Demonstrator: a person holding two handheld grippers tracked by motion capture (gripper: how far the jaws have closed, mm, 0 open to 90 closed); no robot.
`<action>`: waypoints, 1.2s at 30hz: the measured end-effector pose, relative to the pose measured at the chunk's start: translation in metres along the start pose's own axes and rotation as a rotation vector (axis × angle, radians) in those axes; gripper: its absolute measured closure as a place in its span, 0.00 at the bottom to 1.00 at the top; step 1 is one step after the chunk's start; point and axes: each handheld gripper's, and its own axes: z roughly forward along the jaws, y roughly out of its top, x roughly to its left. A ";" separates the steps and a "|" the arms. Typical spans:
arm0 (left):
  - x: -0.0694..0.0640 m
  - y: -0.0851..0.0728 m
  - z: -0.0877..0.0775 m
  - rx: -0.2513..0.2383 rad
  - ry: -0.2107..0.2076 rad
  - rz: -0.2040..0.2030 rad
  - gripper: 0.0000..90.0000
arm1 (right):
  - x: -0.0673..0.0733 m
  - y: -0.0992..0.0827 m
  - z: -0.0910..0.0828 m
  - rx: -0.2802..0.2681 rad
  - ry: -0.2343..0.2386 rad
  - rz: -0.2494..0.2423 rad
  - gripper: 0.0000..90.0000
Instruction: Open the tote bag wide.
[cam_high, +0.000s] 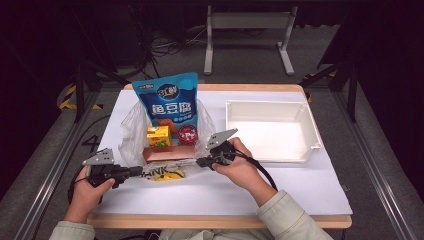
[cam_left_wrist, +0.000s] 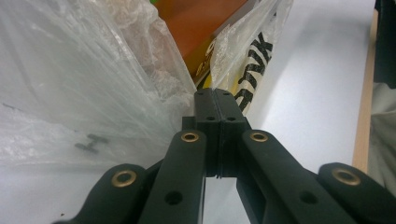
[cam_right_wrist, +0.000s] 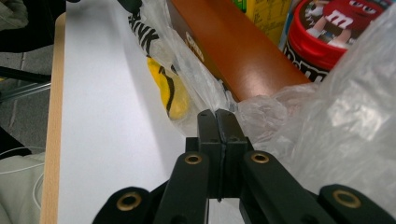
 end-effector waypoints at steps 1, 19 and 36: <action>0.000 0.000 0.001 0.006 0.000 0.001 1.00 | 0.000 -0.001 0.000 0.001 0.000 0.000 1.00; 0.010 -0.008 0.009 0.045 0.020 -0.061 1.00 | -0.006 -0.028 0.017 0.060 -0.019 0.060 1.00; 0.015 -0.012 -0.001 0.023 0.069 -0.112 0.97 | -0.008 -0.037 0.025 0.106 -0.053 0.072 1.00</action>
